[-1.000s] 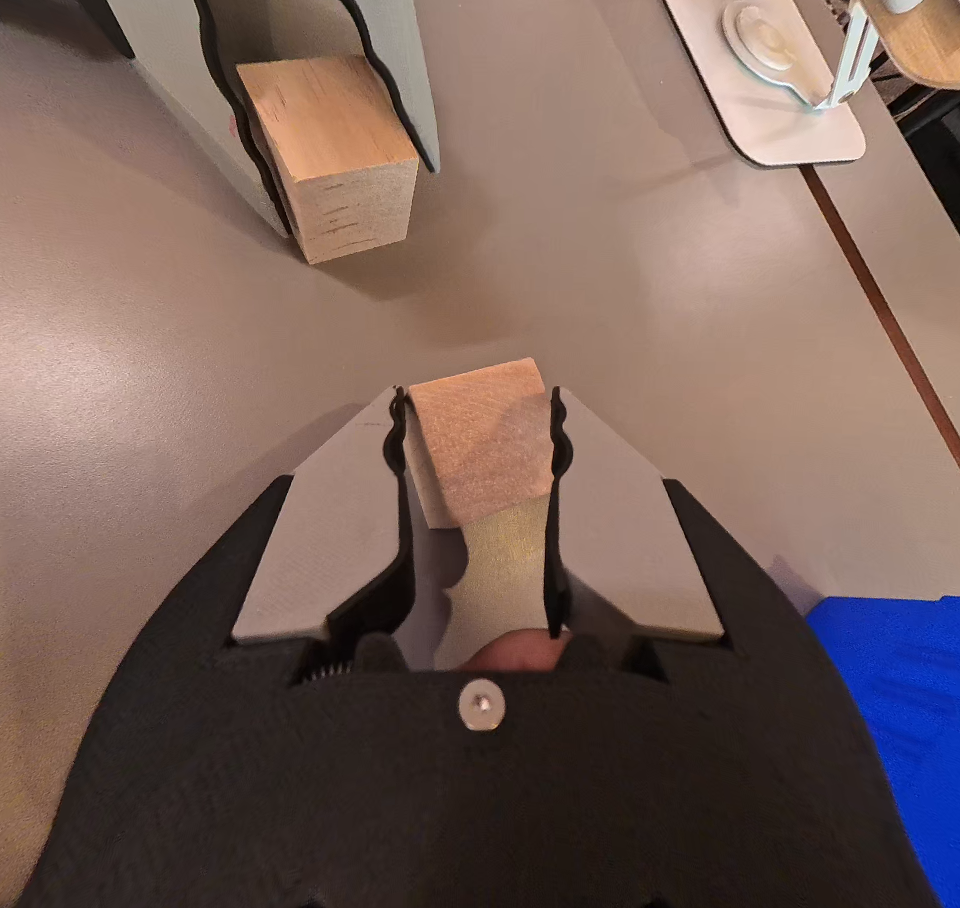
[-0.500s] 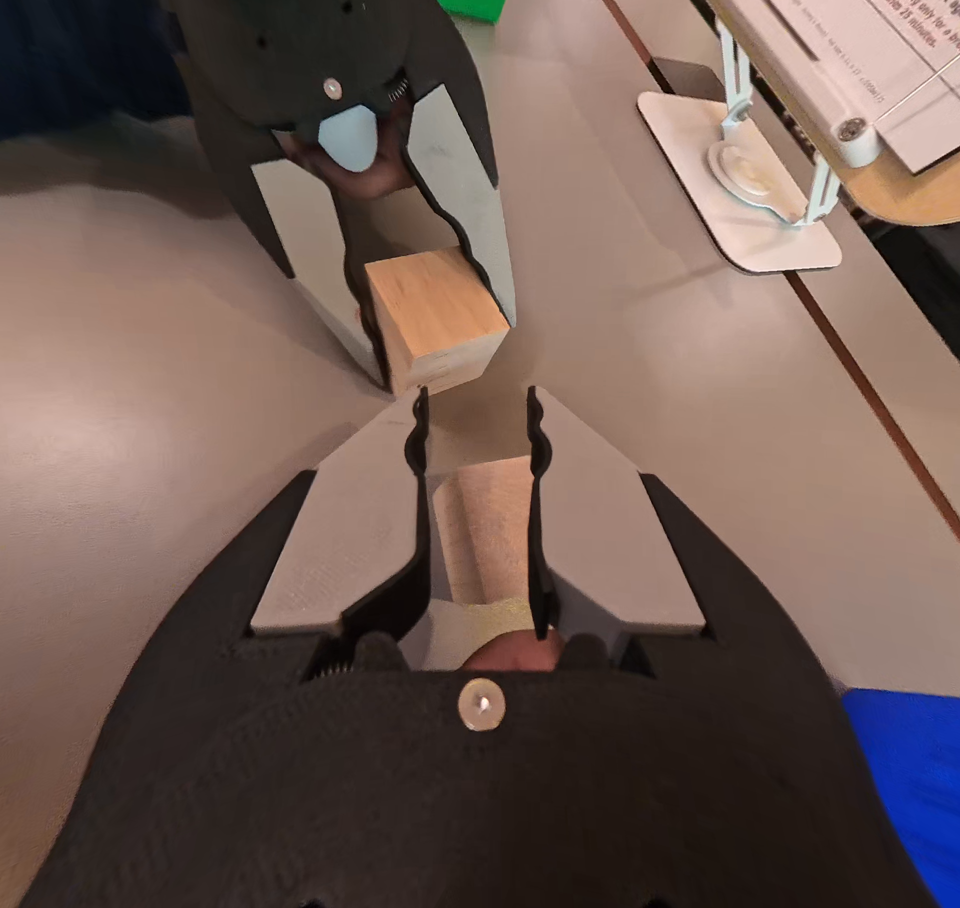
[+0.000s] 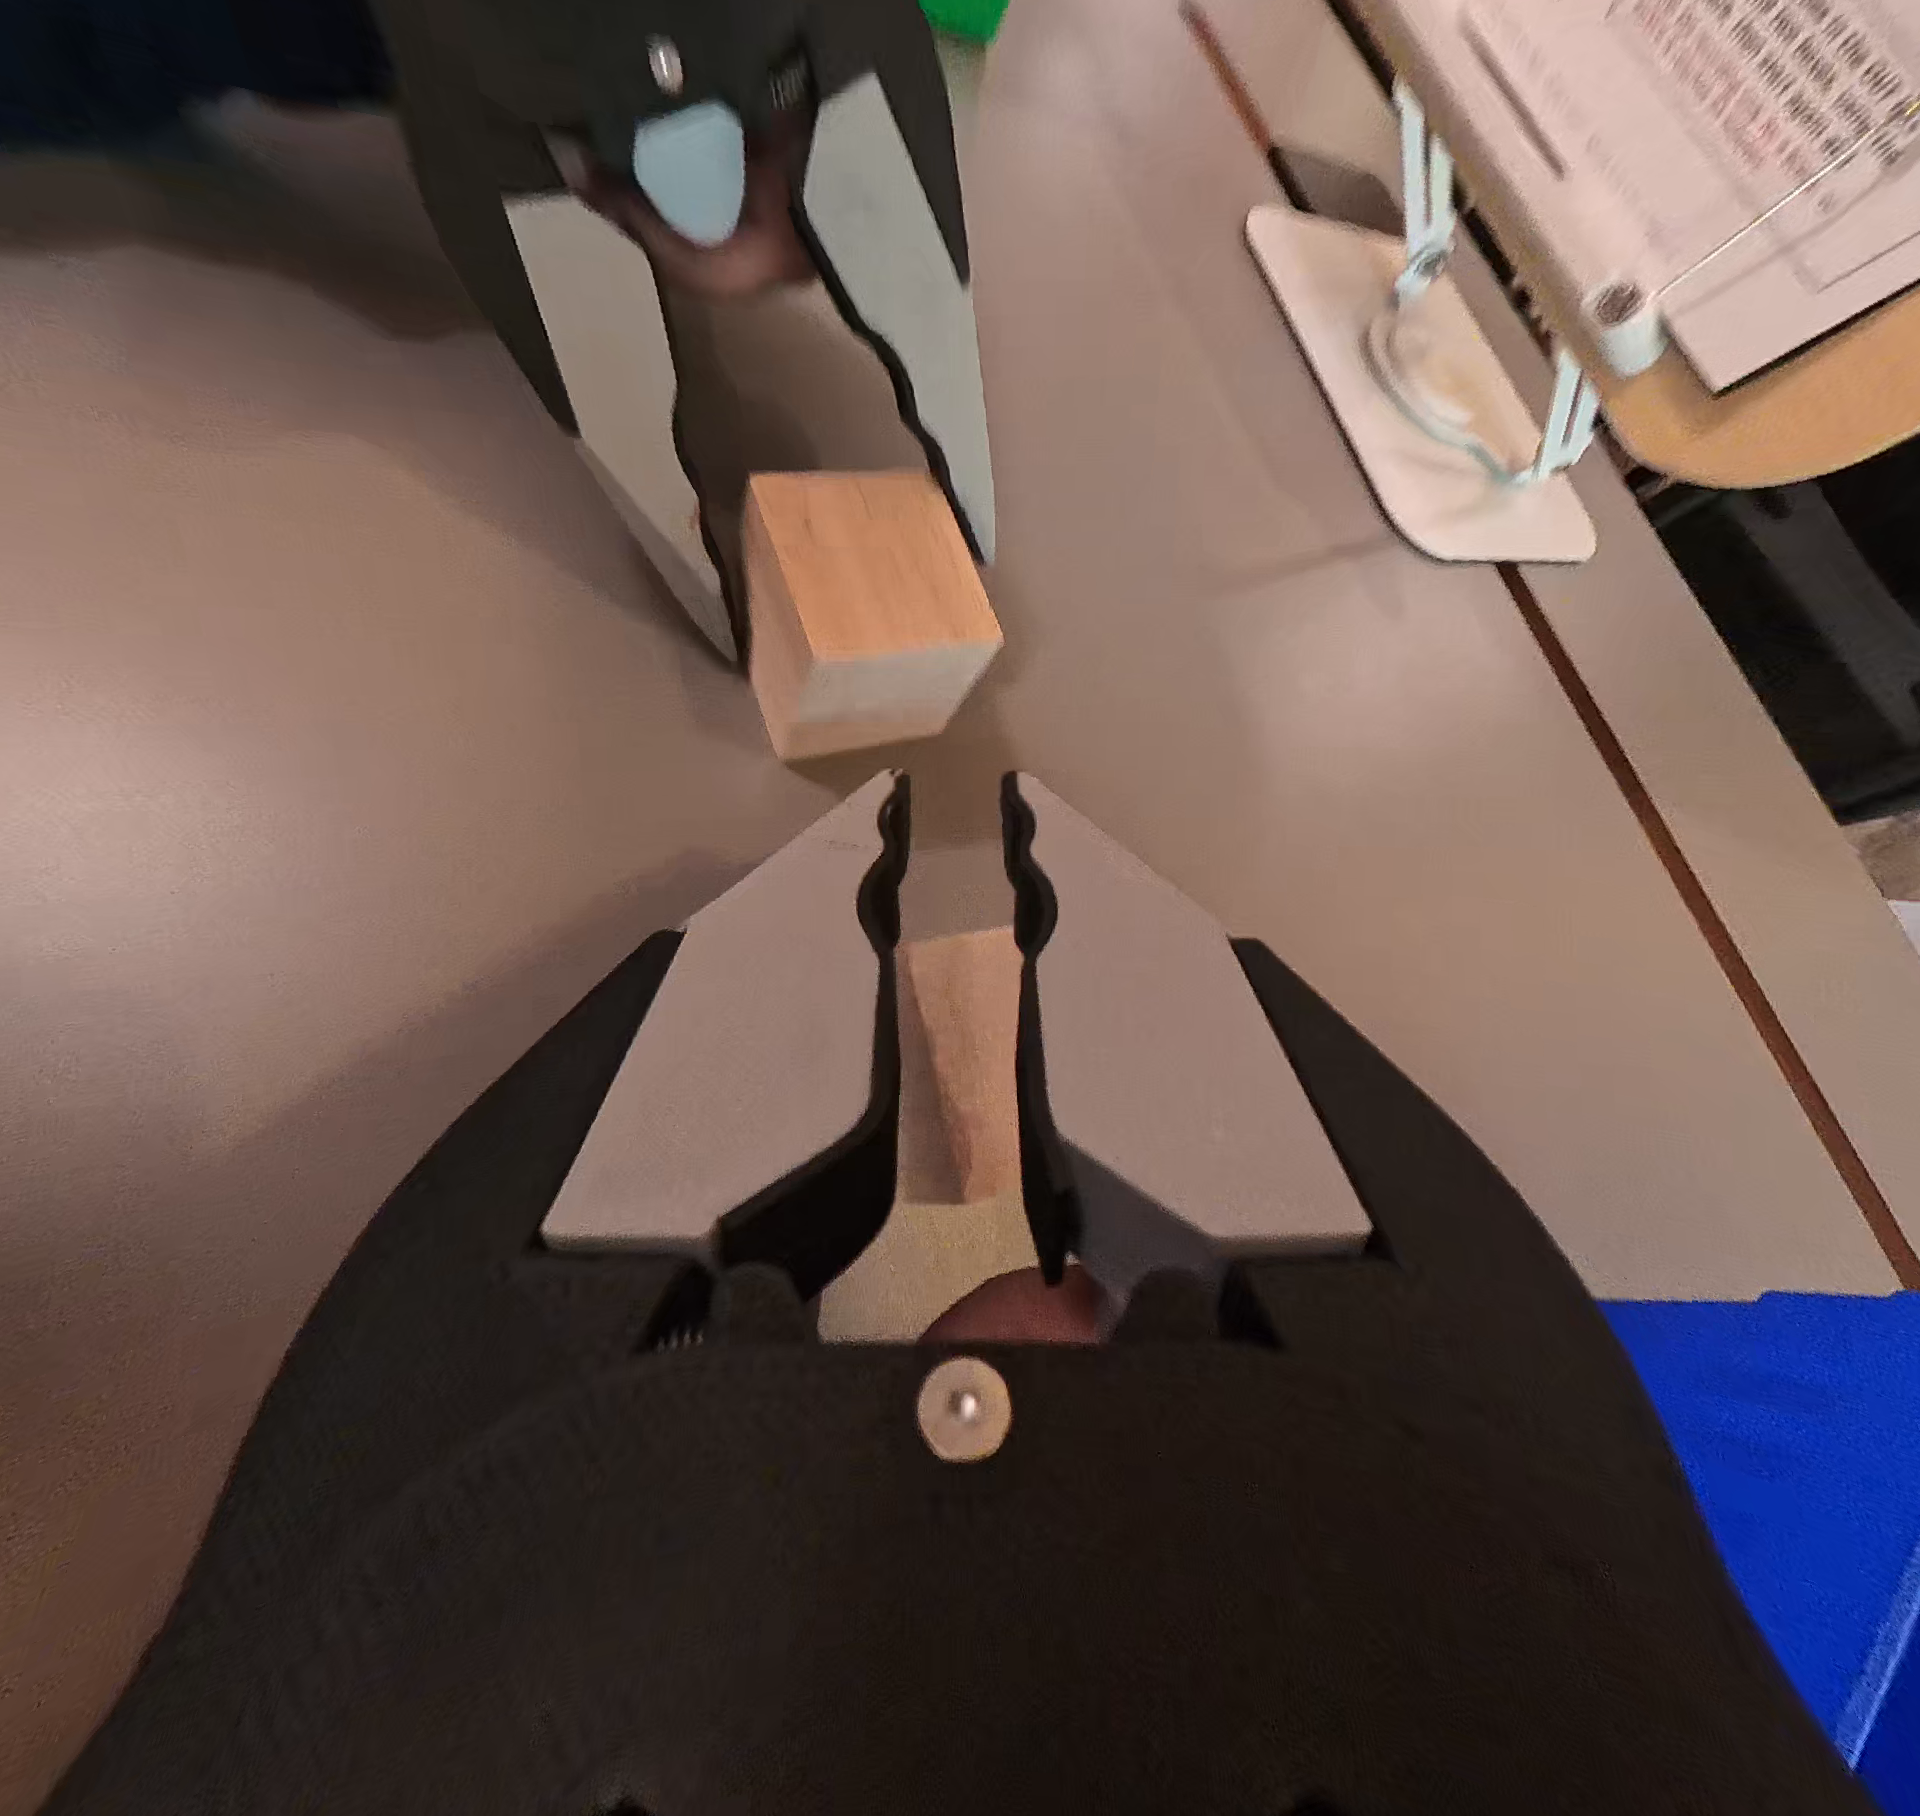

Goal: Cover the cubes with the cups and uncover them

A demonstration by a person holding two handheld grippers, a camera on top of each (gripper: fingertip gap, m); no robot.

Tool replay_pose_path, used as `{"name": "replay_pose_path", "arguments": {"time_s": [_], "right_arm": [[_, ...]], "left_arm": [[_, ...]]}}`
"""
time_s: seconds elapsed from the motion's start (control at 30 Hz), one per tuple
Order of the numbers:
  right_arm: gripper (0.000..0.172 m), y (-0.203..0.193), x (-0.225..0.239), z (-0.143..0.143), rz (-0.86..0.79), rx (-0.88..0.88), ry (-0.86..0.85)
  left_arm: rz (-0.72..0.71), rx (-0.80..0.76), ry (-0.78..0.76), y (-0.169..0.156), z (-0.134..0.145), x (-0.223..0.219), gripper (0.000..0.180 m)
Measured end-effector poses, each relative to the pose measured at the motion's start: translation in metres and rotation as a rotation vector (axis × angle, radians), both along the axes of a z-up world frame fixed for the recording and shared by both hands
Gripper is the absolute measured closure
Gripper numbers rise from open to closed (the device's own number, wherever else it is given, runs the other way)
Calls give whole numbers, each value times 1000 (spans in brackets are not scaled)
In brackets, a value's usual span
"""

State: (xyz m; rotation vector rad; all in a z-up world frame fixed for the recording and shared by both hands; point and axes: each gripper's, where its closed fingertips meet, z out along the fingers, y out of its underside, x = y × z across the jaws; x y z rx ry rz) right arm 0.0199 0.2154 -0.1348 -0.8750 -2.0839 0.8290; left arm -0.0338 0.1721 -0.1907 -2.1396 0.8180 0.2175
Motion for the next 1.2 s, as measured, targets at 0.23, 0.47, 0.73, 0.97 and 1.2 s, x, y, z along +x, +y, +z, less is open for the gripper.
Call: {"name": "replay_pose_path", "arguments": {"time_s": [0.23, 0.47, 0.73, 0.97, 1.2], "right_arm": [[152, 21, -14, 19, -149, -12, 96], [150, 13, -26, 31, -161, -22, 191], [153, 3, -30, 25, -129, -69, 164], [152, 8, -34, 37, -164, -116, 231], [153, 15, -36, 42, -190, -169, 252]], "left_arm": [[-4, 50, 29, 15, 2, 9, 110], [-21, 42, 12, 13, 1, 15, 111], [-33, 31, -20, 11, 0, 20, 110], [-34, 39, -68, 4, 6, 21, 94], [311, 87, -104, -30, 35, -20, 99]]}}
